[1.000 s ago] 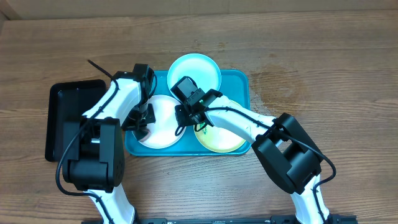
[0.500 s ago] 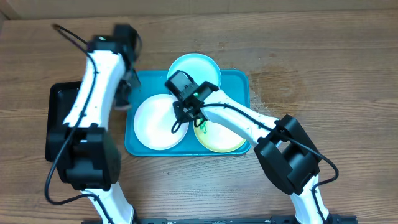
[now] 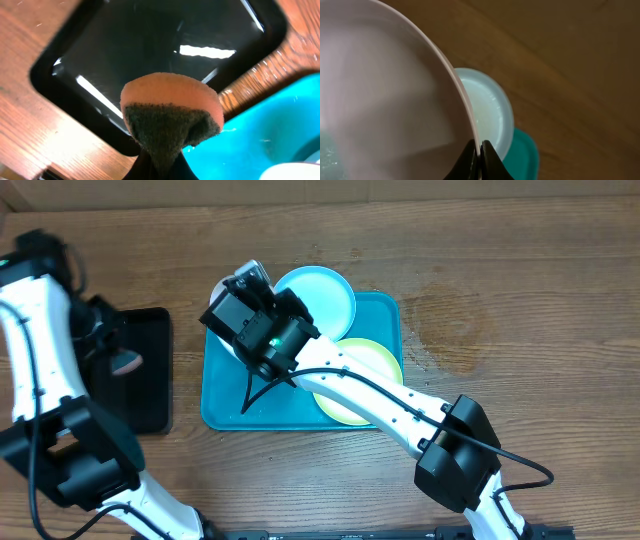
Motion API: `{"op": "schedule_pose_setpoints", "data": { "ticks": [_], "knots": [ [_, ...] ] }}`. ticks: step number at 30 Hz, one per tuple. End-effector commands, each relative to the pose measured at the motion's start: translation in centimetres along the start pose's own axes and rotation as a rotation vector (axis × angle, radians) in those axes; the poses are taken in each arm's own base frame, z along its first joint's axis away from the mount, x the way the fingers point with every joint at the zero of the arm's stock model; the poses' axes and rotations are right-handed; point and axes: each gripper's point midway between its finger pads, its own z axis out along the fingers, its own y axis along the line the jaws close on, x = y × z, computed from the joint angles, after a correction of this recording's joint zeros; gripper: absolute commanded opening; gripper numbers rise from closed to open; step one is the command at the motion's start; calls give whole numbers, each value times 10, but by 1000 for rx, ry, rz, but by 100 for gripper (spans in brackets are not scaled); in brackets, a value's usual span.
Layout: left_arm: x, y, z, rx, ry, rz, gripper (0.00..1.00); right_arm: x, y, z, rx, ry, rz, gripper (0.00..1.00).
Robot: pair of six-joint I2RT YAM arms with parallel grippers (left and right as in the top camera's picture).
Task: Clean dirty plates on tray and stack at the side
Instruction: 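Lift the white plate off the tray with the right gripper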
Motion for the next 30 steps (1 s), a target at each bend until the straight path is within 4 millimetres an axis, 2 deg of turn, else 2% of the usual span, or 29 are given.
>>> {"op": "schedule_pose_setpoints", "data": {
  "ticks": [1, 8, 12, 16, 24, 27, 28, 29, 30],
  "knots": [
    [-8, 14, -18, 117, 4, -79, 4, -29, -31, -15, 181, -81, -237, 4],
    [-15, 36, -18, 171, 31, -167, 4, -56, -35, -45, 362, -151, -448, 4],
    [-15, 36, -18, 171, 30, -167, 4, -71, -26, -67, 416, -204, -489, 4],
    [-15, 36, -18, 170, 31, -163, 4, -74, -16, -77, 413, -227, -510, 4],
    [-15, 36, -18, 171, 31, -163, 4, -74, -15, -76, 407, -231, -499, 4],
    [-15, 36, -18, 171, 30, -163, 4, -74, -12, -70, 355, -253, -404, 4],
    [-15, 36, -18, 171, 30, -163, 4, -72, -6, -65, 298, -261, -366, 4],
    [-15, 36, -18, 171, 30, -163, 4, -56, 24, -49, 86, -232, -436, 4],
    [-15, 36, -18, 171, 31, -163, 4, -46, 38, -44, -11, -211, -509, 4]
  ]
}}
